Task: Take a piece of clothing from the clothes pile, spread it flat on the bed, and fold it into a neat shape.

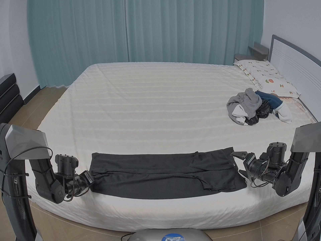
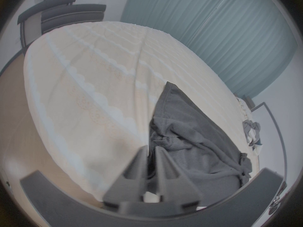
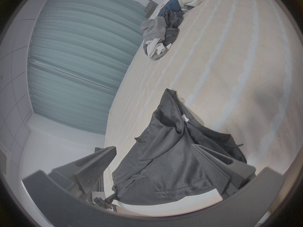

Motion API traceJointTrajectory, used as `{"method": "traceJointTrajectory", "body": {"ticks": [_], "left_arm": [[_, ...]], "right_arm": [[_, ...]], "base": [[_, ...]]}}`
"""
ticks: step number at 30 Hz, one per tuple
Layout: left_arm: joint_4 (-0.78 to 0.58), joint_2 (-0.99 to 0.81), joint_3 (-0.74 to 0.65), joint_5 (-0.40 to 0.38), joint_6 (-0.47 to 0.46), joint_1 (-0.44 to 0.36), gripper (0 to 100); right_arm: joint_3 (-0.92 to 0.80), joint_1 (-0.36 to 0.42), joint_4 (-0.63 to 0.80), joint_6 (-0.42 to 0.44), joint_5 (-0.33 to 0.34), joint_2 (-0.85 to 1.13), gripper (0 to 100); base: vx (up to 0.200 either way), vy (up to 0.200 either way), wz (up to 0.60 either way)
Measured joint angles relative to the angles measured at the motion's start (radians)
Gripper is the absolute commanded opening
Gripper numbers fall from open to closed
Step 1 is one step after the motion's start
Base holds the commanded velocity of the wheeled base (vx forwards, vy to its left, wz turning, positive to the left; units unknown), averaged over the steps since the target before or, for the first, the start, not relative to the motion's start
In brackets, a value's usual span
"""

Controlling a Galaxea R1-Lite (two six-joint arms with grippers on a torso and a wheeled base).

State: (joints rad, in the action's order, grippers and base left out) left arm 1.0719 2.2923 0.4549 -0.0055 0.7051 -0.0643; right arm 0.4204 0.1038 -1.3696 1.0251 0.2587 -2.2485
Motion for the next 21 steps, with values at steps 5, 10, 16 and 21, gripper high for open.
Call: {"method": "traceJointTrajectory", "body": {"ticks": [5, 10, 16, 21], "left_arm": [[0.0, 0.0, -0.024, 0.059, -0.056, 0.0, 0], [0.001, 0.0, -0.049, 0.118, -0.118, 0.0, 0], [0.002, -0.001, -0.074, 0.128, -0.149, 0.001, 0], [0.008, 0.003, -0.076, 0.129, -0.154, 0.003, 0]], "right_arm": [[0.0, 0.0, 0.0, 0.0, 0.0, 0.0, 100], [0.0, 0.0, 0.0, 0.0, 0.0, 0.0, 100], [0.0, 0.0, 0.0, 0.0, 0.0, 0.0, 100], [0.0, 0.0, 0.0, 0.0, 0.0, 0.0, 100]], "base": [[0.0, 0.0, 0.0], [0.0, 0.0, 0.0], [0.0, 0.0, 0.0], [0.0, 0.0, 0.0]]}}
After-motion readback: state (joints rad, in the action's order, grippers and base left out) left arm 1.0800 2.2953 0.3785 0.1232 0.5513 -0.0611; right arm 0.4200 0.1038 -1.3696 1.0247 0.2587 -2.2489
